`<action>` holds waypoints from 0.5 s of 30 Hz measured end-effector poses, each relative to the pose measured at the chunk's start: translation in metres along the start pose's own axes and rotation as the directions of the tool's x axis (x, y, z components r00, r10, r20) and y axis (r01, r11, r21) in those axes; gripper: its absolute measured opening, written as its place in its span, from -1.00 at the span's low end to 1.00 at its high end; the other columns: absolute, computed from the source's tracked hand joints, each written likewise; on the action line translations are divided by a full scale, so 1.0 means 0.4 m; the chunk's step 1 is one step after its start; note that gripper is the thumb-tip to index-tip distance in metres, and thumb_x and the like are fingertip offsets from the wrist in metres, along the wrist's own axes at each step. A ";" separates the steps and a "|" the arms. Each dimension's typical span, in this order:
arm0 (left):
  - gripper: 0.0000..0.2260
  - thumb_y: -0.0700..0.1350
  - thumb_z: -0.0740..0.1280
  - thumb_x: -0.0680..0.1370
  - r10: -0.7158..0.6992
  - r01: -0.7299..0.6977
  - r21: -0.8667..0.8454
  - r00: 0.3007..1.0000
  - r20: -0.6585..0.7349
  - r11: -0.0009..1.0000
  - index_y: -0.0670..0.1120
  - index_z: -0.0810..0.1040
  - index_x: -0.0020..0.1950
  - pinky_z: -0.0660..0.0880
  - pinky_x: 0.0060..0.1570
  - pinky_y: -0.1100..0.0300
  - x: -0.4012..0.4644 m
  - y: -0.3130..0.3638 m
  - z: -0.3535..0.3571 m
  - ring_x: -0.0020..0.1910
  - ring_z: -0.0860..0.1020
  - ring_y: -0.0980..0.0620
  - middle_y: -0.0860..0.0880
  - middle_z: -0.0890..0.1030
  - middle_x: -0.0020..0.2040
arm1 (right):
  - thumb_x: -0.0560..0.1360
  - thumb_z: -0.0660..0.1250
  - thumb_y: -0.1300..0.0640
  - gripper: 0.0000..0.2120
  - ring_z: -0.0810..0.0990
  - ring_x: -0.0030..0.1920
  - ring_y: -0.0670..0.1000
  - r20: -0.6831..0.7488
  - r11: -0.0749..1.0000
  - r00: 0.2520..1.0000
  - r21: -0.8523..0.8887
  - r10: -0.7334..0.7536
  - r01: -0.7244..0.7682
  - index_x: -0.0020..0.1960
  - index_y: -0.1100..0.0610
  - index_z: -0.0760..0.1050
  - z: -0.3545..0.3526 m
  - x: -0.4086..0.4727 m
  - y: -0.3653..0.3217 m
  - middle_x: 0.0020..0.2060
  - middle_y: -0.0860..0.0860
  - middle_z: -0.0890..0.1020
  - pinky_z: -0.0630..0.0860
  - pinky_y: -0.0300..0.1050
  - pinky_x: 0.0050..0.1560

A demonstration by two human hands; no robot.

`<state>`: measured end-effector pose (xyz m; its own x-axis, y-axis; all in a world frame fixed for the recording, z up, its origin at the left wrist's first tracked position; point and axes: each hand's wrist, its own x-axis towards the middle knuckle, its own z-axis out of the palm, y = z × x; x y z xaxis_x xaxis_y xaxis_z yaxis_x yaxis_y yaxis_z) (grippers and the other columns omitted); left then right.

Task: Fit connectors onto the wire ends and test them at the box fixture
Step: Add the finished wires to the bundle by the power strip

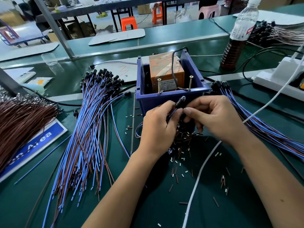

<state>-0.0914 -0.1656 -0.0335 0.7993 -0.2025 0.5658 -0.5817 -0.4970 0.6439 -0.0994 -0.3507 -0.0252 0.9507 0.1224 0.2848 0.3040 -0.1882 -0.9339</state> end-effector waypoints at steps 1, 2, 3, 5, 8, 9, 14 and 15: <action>-0.74 -0.13 0.35 0.65 -0.007 0.007 -0.004 1.000 0.012 1.000 -0.09 0.40 -0.21 0.27 -0.35 0.11 0.001 0.001 0.000 -0.36 0.35 0.06 0.14 0.37 -0.38 | 0.58 0.47 0.18 -0.91 0.50 -0.48 -0.01 -0.002 1.000 1.000 -0.006 -0.001 0.001 -0.11 0.11 0.69 0.000 0.000 0.000 -0.31 0.12 0.72 0.50 -0.13 -0.48; -0.75 -0.14 0.36 0.64 -0.014 0.014 -0.006 1.000 0.019 1.000 -0.08 0.40 -0.21 0.28 -0.34 0.11 0.001 0.002 0.000 -0.36 0.35 0.07 0.15 0.37 -0.38 | 0.58 0.47 0.16 -0.91 0.50 -0.49 -0.01 0.000 1.000 1.000 -0.012 -0.001 0.001 -0.11 0.09 0.69 -0.001 0.000 0.001 -0.31 0.11 0.71 0.50 -0.14 -0.48; -0.76 -0.14 0.36 0.64 -0.021 0.022 -0.007 1.000 0.019 1.000 -0.07 0.40 -0.21 0.29 -0.34 0.11 0.001 0.002 0.001 -0.35 0.37 0.08 0.15 0.38 -0.38 | 0.58 0.46 0.15 -0.91 0.51 -0.49 -0.01 0.005 1.000 1.000 -0.015 0.000 0.000 -0.11 0.07 0.68 -0.001 0.000 0.001 -0.31 0.10 0.71 0.51 -0.14 -0.47; -0.78 -0.14 0.35 0.63 -0.043 0.043 -0.025 0.999 0.006 0.999 -0.09 0.44 -0.20 0.35 -0.34 0.07 -0.001 -0.001 0.002 -0.34 0.41 0.04 0.11 0.44 -0.36 | 0.59 0.45 0.13 -0.91 0.51 -0.49 -0.01 0.013 1.000 1.000 0.001 0.004 -0.004 -0.09 0.05 0.68 0.001 0.000 0.003 -0.30 0.11 0.71 0.51 -0.14 -0.47; -0.81 -0.13 0.35 0.64 -0.077 0.076 -0.072 0.997 -0.007 0.994 -0.10 0.49 -0.17 0.43 -0.31 -0.01 -0.003 -0.003 0.003 -0.32 0.47 -0.03 0.02 0.52 -0.34 | 0.61 0.42 0.15 -0.90 0.52 -0.49 -0.01 0.015 0.999 1.000 0.043 0.003 -0.004 -0.05 0.05 0.70 0.000 0.001 0.005 -0.28 0.13 0.73 0.51 -0.14 -0.48; -0.81 -0.14 0.35 0.64 -0.081 0.080 -0.076 0.997 -0.007 0.994 -0.09 0.49 -0.18 0.43 -0.32 0.00 -0.003 -0.003 0.003 -0.32 0.47 -0.03 0.01 0.52 -0.34 | 0.62 0.42 0.16 -0.89 0.51 -0.50 -0.01 0.012 0.999 1.000 0.051 0.003 -0.003 -0.05 0.06 0.70 -0.002 0.001 0.005 -0.28 0.13 0.73 0.51 -0.15 -0.48; -0.78 -0.14 0.34 0.64 -0.062 0.062 -0.066 0.998 -0.008 0.996 -0.11 0.45 -0.20 0.38 -0.36 0.02 -0.001 -0.002 -0.001 -0.35 0.43 -0.03 0.01 0.47 -0.37 | 0.63 0.41 0.14 -0.84 0.51 -0.53 -0.01 -0.028 0.999 0.999 0.035 0.020 -0.019 -0.12 0.08 0.69 -0.006 -0.001 0.002 -0.32 0.13 0.71 0.50 -0.16 -0.51; -0.77 -0.14 0.34 0.64 -0.062 0.061 -0.065 0.998 -0.019 0.996 -0.11 0.44 -0.21 0.37 -0.36 0.02 0.001 -0.004 -0.004 -0.36 0.42 -0.02 0.02 0.45 -0.38 | 0.63 0.41 0.15 -0.83 0.51 -0.53 -0.01 -0.057 0.999 0.998 0.045 0.031 -0.028 -0.12 0.11 0.68 -0.008 0.000 0.003 -0.33 0.14 0.71 0.50 -0.16 -0.51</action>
<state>-0.0905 -0.1637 -0.0337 0.8310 -0.1549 0.5343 -0.5404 -0.4529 0.7091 -0.0987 -0.3541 -0.0256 0.9615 0.0608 0.2680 0.2742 -0.1474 -0.9503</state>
